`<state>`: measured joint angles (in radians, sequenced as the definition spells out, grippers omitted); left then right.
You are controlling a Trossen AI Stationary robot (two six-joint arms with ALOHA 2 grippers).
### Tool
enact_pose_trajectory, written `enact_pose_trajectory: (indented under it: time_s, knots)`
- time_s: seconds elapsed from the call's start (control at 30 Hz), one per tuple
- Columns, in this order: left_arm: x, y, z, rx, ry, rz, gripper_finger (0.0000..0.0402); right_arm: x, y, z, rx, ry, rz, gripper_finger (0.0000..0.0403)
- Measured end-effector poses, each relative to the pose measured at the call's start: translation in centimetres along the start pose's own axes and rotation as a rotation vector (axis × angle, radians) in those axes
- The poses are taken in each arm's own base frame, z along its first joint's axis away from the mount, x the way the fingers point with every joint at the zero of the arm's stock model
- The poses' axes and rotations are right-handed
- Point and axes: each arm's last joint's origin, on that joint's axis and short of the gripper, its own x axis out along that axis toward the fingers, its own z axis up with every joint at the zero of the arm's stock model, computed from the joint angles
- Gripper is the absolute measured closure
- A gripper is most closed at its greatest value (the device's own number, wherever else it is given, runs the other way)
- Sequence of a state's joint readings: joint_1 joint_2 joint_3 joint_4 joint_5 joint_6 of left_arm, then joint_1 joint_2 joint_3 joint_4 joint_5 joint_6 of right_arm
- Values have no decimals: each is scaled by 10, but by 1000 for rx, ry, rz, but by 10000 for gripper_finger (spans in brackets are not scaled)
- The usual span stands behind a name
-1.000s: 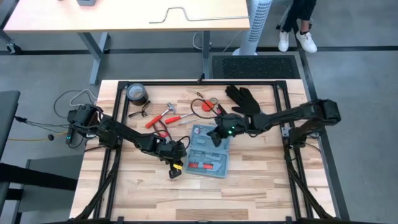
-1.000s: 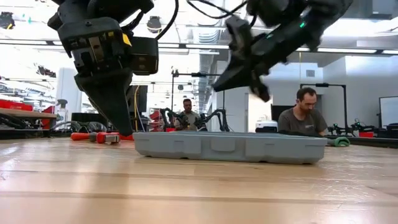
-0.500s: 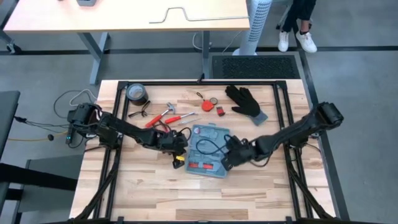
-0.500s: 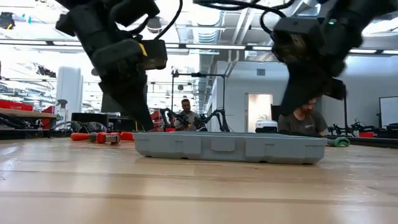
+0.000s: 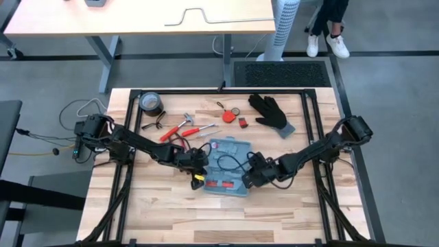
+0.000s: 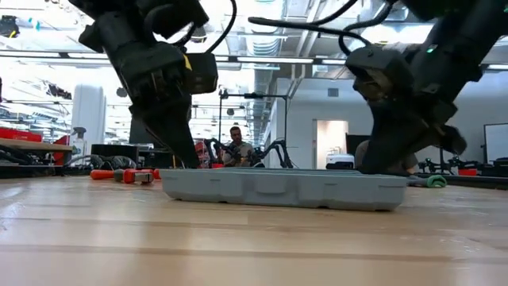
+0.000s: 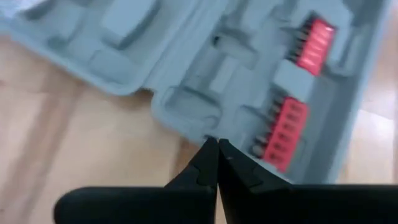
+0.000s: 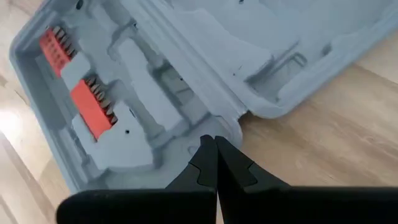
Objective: Prefit tool cases
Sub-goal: Remove the right orange screwdriver bits from the gray prefit tool case
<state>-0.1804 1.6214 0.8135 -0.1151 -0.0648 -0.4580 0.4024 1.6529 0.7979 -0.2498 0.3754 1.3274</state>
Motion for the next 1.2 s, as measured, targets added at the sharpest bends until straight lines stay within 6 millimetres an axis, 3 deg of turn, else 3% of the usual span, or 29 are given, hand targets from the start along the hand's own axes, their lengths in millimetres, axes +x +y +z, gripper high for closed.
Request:
enact_pose_trajectory:
  time_s: [0.27,0.43,0.83,1.03,1.2]
  knots:
    - [10,-20,-11,-14,7,-34,401,13,-5,24,-22,-7,73,402]
    - [6,-23,-13,-19,-4,-16,401,12,-6,32,-38,-25,89,402]
    - [-20,-38,-2,-7,-125,-106,401,-12,12,21,-177,-81,232,402]
    - [-13,-51,-7,15,-151,-149,401,-20,25,14,-191,-114,348,402]
    - [-2,-52,-13,23,-120,-139,401,-21,32,19,-216,-131,359,402]
